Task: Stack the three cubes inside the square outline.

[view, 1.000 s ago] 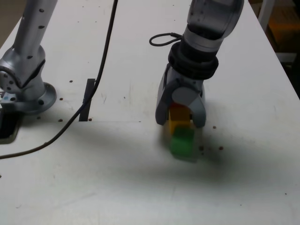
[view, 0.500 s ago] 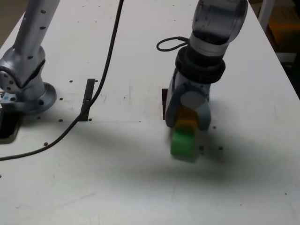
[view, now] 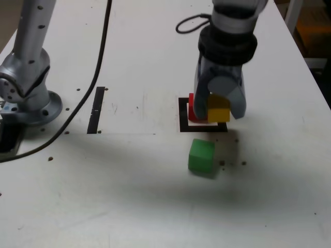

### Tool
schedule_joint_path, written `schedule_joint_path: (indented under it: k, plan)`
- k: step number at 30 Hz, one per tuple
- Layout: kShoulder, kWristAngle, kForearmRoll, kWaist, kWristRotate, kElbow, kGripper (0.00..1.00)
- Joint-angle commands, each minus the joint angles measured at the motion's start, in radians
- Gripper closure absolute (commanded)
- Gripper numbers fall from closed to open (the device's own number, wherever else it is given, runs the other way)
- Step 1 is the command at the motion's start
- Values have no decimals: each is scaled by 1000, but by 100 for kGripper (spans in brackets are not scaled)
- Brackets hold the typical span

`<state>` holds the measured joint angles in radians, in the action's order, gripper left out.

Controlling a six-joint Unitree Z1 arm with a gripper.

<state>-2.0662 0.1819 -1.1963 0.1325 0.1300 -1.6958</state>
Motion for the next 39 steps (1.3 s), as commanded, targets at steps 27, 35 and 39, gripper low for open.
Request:
schedule_joint_path:
  k: [27, 35, 39]
  plan:
    - [27, -37, -100, -86, -81, 27, 77]
    - [16, -23, -81, -98, -99, 53, 68]
    - [11, -14, -69, -102, -107, 65, 62]
